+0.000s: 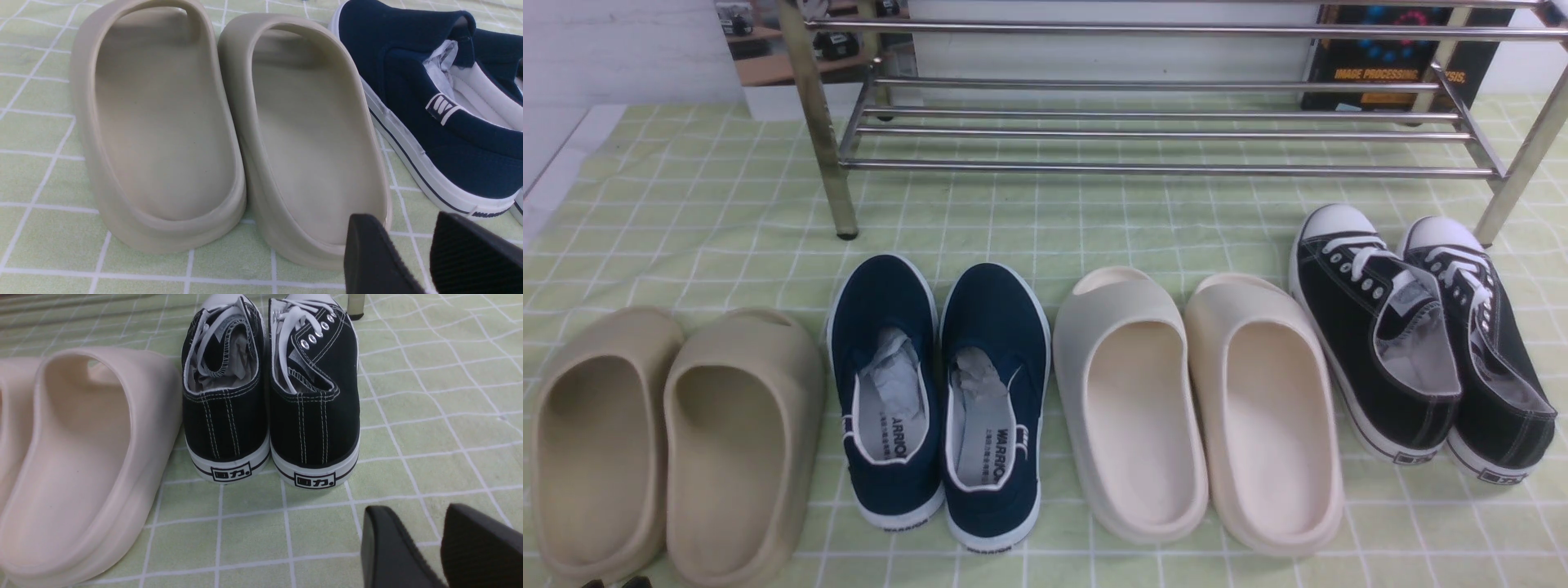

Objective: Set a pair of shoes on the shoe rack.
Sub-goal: Use the right arm to grab the shoe closest to it

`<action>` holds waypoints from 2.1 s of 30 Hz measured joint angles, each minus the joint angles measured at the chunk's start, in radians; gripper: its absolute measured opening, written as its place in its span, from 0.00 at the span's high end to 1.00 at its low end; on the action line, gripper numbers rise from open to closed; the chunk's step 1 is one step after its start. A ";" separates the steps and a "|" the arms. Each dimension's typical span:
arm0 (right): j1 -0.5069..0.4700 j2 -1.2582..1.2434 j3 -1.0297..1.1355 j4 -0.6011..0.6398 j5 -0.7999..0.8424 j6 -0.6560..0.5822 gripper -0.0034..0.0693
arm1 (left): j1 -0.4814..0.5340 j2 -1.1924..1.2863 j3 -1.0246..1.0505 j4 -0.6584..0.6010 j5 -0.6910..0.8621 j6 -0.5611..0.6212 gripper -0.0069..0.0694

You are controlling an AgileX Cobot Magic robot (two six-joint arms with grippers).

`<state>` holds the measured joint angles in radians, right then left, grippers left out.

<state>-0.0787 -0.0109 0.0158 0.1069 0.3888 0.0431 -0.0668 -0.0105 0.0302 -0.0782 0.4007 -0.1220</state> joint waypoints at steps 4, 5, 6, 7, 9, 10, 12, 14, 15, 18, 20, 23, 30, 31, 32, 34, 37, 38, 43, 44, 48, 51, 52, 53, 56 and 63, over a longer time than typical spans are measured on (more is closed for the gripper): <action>0.000 0.000 0.000 0.000 0.000 0.001 0.62 | 0.000 0.000 0.000 0.000 0.000 0.000 0.60; 0.000 0.000 0.000 0.000 0.000 0.001 0.62 | 0.000 0.000 0.000 0.000 0.000 0.000 0.60; 0.000 0.000 0.000 0.000 0.000 0.001 0.62 | 0.000 0.000 0.000 0.000 0.000 0.000 0.60; 0.000 0.000 0.000 0.000 0.000 0.001 0.62 | 0.000 0.000 0.000 0.000 0.000 0.000 0.60; 0.000 0.000 0.000 0.000 0.000 0.001 0.62 | 0.000 0.000 0.000 0.000 0.000 0.000 0.60; 0.000 0.000 0.000 0.000 0.000 0.001 0.62 | 0.000 0.000 0.000 0.000 0.000 0.000 0.60; 0.000 0.000 0.000 0.000 -0.010 0.001 0.62 | 0.000 0.000 0.000 0.000 0.000 0.000 0.60; 0.000 0.000 0.002 0.000 -0.025 0.001 0.62 | 0.000 0.000 0.000 0.000 0.000 0.000 0.60; 0.000 0.000 0.007 0.000 -0.052 0.001 0.62 | 0.000 0.000 0.000 0.000 0.000 0.000 0.60; 0.000 0.000 0.011 0.000 -0.255 0.001 0.62 | 0.000 0.000 0.000 0.000 0.000 0.000 0.60; 0.000 0.000 0.011 0.000 -0.326 0.001 0.62 | 0.000 0.000 0.000 0.000 0.000 0.000 0.60; 0.000 0.000 0.011 0.026 -0.582 0.066 0.62 | 0.000 0.000 0.000 0.000 0.000 0.000 0.60; 0.000 0.002 0.009 0.050 -0.888 0.342 0.62 | 0.000 0.000 0.000 0.000 0.000 0.000 0.60; 0.000 0.010 -0.002 0.041 -0.899 0.357 0.63 | 0.000 0.000 0.000 0.000 0.000 0.000 0.60; 0.000 0.022 -0.023 0.032 -0.895 0.364 0.64 | 0.000 0.000 0.000 0.000 0.000 0.000 0.60; 0.000 0.066 -0.100 0.002 -0.851 0.355 0.70 | 0.000 0.000 0.000 0.000 0.000 0.000 0.60; 0.000 0.181 -0.262 -0.041 -0.740 0.283 0.87 | 0.000 0.000 0.000 0.000 0.000 0.000 0.60; 0.000 0.190 -0.273 -0.046 -0.732 0.277 0.88 | 0.000 0.000 0.000 0.000 0.000 0.000 0.60; 0.000 0.530 -0.595 -0.094 -0.408 0.171 0.95 | 0.000 0.000 0.000 0.000 0.000 0.000 0.60; 0.000 0.558 -0.606 -0.095 -0.374 0.169 0.95 | 0.000 0.000 0.000 0.000 0.000 0.000 0.60; 0.028 0.881 -0.831 -0.107 0.034 0.140 0.95 | 0.000 0.000 0.000 0.000 0.000 0.000 0.60; 0.092 1.056 -0.928 -0.107 0.262 0.050 0.94 | 0.000 0.000 0.000 0.000 0.000 0.000 0.60; 0.121 1.119 -0.955 -0.100 0.323 0.021 0.93 | 0.000 0.000 0.000 0.000 0.000 0.000 0.60; 0.132 1.144 -0.965 -0.097 0.345 0.012 0.93 | 0.000 0.000 0.000 0.000 0.000 0.000 0.60; 0.236 1.338 -1.054 -0.085 0.463 -0.026 0.88 | 0.000 0.000 0.000 0.000 0.000 0.000 0.60; 0.358 1.540 -1.202 -0.089 0.505 -0.033 0.58 | 0.000 0.000 0.000 0.000 0.000 0.000 0.60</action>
<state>0.2797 1.5288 -1.1862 0.0176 0.8933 0.0097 -0.0668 -0.0105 0.0302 -0.0782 0.4007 -0.1220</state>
